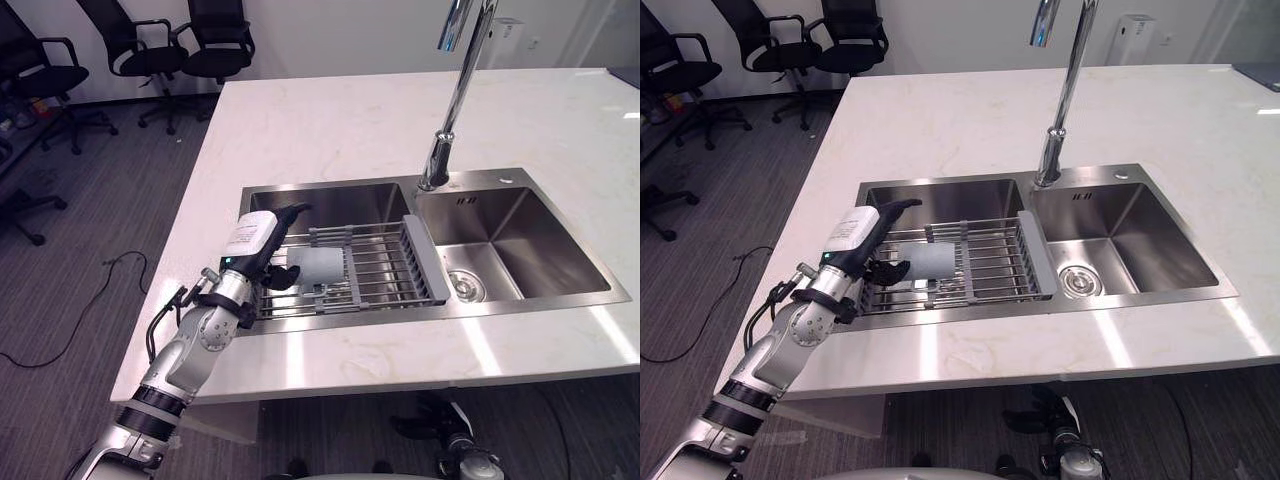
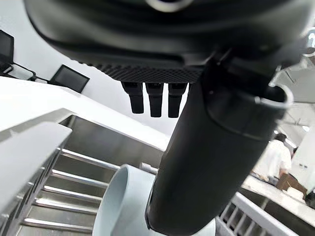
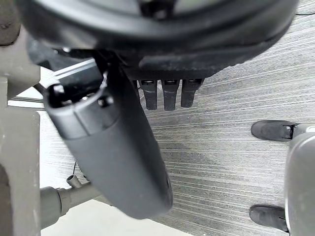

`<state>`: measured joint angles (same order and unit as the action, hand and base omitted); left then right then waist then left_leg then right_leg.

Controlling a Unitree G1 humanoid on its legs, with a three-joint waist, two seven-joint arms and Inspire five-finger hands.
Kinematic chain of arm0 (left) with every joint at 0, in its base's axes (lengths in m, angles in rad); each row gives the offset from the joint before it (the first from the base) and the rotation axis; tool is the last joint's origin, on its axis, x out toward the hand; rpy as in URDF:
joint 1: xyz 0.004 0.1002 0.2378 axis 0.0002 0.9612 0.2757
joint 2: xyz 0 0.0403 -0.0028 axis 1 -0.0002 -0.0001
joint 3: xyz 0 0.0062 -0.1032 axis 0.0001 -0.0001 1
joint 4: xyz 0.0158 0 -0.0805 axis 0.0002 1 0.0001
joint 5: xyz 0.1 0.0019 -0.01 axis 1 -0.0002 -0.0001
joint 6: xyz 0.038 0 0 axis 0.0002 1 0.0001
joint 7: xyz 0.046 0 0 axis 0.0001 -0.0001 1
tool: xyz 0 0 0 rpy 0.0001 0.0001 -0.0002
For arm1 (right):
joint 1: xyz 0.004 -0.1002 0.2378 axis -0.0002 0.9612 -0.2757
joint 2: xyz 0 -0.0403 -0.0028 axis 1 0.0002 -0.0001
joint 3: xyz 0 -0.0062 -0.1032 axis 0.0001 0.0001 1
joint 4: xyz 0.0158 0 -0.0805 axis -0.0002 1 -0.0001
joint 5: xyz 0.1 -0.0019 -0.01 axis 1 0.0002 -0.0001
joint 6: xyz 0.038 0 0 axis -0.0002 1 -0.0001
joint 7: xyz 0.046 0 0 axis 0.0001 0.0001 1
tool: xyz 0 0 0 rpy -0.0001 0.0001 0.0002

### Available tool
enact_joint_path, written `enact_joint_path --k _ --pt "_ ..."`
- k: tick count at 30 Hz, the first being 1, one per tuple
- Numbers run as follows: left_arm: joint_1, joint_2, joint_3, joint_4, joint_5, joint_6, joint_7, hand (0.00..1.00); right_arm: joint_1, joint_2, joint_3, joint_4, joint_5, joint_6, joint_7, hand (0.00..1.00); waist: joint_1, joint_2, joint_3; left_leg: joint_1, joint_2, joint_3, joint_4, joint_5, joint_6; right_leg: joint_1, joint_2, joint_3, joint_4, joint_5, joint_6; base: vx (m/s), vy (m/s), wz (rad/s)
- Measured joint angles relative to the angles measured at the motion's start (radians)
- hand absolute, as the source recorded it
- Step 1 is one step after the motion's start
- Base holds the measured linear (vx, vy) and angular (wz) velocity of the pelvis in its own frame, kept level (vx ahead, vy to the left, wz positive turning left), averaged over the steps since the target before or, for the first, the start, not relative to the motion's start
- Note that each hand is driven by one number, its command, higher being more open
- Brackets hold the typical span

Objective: Walk over to the sink, pick up the cup, carry it to the dishwasher, place the cup inside the dishwasher, then close the dishwasher door

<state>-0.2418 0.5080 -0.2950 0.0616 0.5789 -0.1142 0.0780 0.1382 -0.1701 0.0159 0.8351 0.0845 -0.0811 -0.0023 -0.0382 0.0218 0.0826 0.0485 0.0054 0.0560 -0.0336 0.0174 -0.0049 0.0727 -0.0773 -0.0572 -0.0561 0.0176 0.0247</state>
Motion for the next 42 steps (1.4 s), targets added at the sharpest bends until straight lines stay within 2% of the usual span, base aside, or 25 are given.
enact_joint_path --k 16,23,35,36,42 --pt "-0.047 0.006 -0.098 0.113 0.062 0.003 -0.045 0.90 0.002 0.001 0.014 0.000 0.000 0.000 0.000 0.90 -0.017 -0.004 0.001 0.000 -0.002 0.000 -0.006 0.000 0.000 -0.001 -0.002 -0.002 -0.005 0.001 0.002 0.00 0.000 0.00" --pt "-0.107 0.006 -0.136 0.151 0.089 0.004 -0.069 0.90 0.004 0.004 0.020 0.000 0.000 0.000 -0.001 0.90 -0.036 -0.014 0.008 0.000 -0.003 0.000 -0.012 0.001 0.001 -0.001 -0.002 -0.004 -0.011 0.001 0.002 0.00 0.000 0.00" --pt "-0.215 -0.018 -0.166 0.231 0.110 0.034 -0.074 0.90 0.003 0.005 0.019 0.000 0.001 0.000 0.000 0.90 -0.065 -0.007 0.033 0.000 -0.004 0.010 -0.018 0.002 0.001 -0.006 -0.003 0.003 -0.014 0.003 0.002 0.00 0.000 -0.02" --pt "-0.223 -0.019 -0.166 0.233 0.111 0.038 -0.074 0.30 0.003 0.005 0.019 0.000 0.001 0.000 0.000 0.90 -0.067 -0.007 0.040 0.001 -0.004 0.012 -0.018 0.002 0.001 -0.006 -0.004 0.004 -0.014 0.004 0.002 0.00 0.000 -0.05" --pt "-0.274 -0.023 -0.164 0.271 0.109 0.056 -0.079 0.30 0.000 0.007 0.018 -0.001 0.002 0.000 0.000 0.90 -0.079 -0.004 0.052 0.000 -0.004 0.020 -0.023 0.002 0.001 -0.013 -0.004 0.012 -0.014 0.005 0.003 0.00 0.000 -0.03"
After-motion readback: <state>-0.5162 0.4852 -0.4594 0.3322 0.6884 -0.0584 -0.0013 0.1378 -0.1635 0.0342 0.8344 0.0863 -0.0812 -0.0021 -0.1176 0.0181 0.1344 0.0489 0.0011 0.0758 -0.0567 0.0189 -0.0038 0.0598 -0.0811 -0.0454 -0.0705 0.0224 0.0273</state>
